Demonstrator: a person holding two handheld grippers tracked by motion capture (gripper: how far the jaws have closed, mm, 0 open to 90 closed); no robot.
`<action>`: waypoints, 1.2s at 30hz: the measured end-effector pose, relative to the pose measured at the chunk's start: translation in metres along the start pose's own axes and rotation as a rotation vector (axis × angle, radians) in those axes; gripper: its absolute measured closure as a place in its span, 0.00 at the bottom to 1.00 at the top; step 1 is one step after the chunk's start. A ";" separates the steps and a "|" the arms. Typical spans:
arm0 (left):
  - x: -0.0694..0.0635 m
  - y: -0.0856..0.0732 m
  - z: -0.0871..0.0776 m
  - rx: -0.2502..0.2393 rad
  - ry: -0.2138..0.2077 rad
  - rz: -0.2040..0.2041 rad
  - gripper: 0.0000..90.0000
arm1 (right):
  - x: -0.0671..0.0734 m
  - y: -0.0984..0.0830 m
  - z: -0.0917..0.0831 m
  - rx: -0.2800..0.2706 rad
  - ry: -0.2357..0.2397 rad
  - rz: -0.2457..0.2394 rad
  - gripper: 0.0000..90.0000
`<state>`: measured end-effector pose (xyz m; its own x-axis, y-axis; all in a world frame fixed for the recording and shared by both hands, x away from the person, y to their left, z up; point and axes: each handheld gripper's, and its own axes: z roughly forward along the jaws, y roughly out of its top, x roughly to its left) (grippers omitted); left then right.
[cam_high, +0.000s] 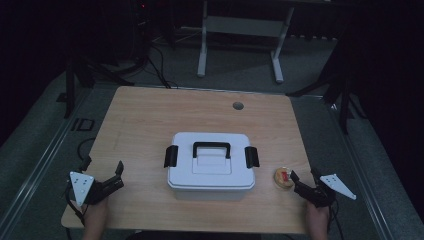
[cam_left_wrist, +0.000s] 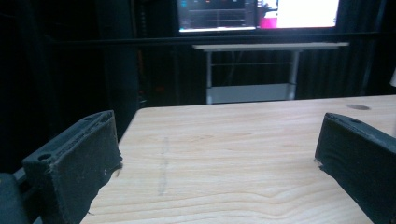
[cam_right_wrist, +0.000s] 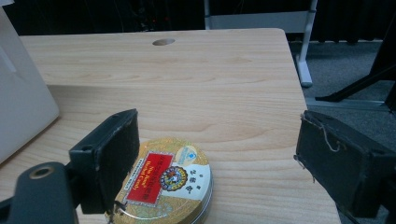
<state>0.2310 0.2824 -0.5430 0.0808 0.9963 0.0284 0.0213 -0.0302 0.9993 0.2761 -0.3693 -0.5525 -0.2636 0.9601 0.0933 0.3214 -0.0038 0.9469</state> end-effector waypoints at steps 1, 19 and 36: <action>0.000 0.000 0.000 0.000 0.000 0.000 0.00 | 0.000 0.000 0.000 0.000 0.000 0.000 0.15; 0.005 0.030 0.002 0.217 -0.157 -0.080 0.00 | -0.001 0.000 0.000 0.008 -0.003 0.010 0.15; 0.024 0.061 0.025 0.587 -0.369 0.144 0.00 | 0.000 0.000 0.001 0.013 -0.004 0.007 0.15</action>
<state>0.2590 0.3027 -0.4817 0.4537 0.8900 0.0457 0.5102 -0.3015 0.8055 0.2768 -0.3695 -0.5524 -0.2579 0.9611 0.0989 0.3347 -0.0071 0.9423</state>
